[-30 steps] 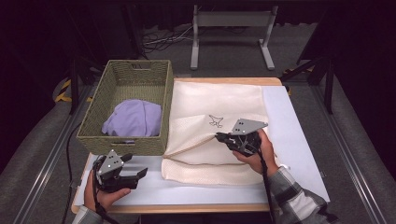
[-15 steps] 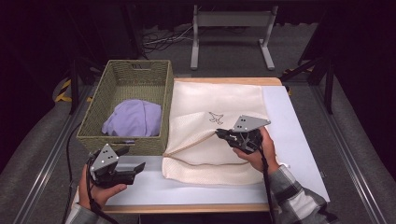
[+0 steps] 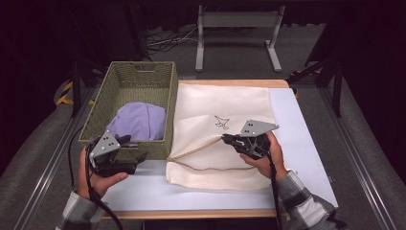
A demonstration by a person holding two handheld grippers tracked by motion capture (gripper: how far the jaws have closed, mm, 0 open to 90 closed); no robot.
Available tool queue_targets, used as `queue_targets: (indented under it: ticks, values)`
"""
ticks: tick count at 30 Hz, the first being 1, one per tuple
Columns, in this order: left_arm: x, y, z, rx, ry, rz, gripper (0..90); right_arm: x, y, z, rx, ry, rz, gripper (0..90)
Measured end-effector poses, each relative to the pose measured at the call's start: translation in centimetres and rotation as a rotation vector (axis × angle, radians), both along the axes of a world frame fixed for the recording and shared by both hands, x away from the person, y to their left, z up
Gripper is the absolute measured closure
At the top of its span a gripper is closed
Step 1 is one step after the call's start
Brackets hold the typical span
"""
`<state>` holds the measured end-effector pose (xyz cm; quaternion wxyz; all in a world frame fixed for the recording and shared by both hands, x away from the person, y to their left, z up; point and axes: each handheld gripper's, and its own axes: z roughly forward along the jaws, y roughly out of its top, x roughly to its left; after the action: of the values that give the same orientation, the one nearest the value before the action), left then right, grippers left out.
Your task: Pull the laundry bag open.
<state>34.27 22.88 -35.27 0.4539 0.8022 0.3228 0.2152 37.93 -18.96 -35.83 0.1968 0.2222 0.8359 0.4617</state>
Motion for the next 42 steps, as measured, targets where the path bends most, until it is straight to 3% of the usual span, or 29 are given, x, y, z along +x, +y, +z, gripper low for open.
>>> queue_targets:
  ticks: [5, 8, 11, 15, 23, 25, 26, 27, 28, 29, 31, 32, 37, 42]
  values:
    - [2.5, 0.0, 1.4, 0.022, 0.005, -0.014, 18.0, -0.1, 0.0, -0.1, -0.003, 0.005, 0.009, 87.7]
    - [3.8, 0.0, 1.5, 0.037, 0.023, 0.000, 17.8, -0.2, -0.1, -0.1, -0.002, 0.009, 0.015, 87.7]
    - [5.5, -0.2, 1.7, 0.084, 0.045, -0.009, 16.8, -0.2, -0.2, -0.1, -0.003, 0.011, 0.017, 87.7]
    - [7.4, -0.2, 2.0, 0.106, 0.057, -0.026, 17.3, -0.3, -0.2, -0.1, -0.005, 0.014, 0.017, 87.7]
    - [10.9, 0.1, 1.6, 0.109, 0.128, -0.019, 17.7, -0.3, -0.2, -0.3, -0.008, 0.023, 0.021, 87.7]
    - [11.7, 0.2, 1.2, 0.133, 0.137, -0.014, 18.1, -0.2, -0.2, -0.4, -0.008, 0.026, 0.021, 87.7]
    - [12.0, 0.2, 1.0, 0.137, 0.153, -0.012, 18.1, -0.2, -0.2, -0.4, -0.007, 0.030, 0.021, 87.7]
    - [12.6, 0.1, 1.0, 0.141, 0.206, -0.022, 17.9, -0.2, -0.2, -0.5, -0.009, 0.032, 0.022, 87.7]
    - [12.9, 0.1, 1.0, 0.143, 0.225, -0.030, 15.4, -0.2, -0.2, -0.5, -0.010, 0.036, 0.022, 87.7]
    - [13.0, 0.1, 1.2, 0.152, 0.231, -0.039, 15.6, -0.2, -0.2, -0.5, -0.011, 0.038, 0.022, 87.7]
    - [13.2, 0.0, 1.5, 0.172, 0.201, -0.042, 24.6, -0.1, -0.2, -0.6, -0.013, 0.040, 0.023, 87.7]
    - [13.6, 0.0, 1.6, 0.191, 0.213, -0.050, 24.8, -0.2, -0.2, -0.6, -0.014, 0.041, 0.021, 87.7]
    - [15.4, 0.0, 1.2, 0.238, 0.233, -0.034, 16.0, -0.3, 0.0, -0.8, -0.031, 0.048, 0.023, 87.7]
    - [17.2, -0.1, 0.3, 0.262, 0.270, -0.029, 15.5, -0.5, 0.2, -1.0, -0.049, 0.056, 0.028, 87.7]
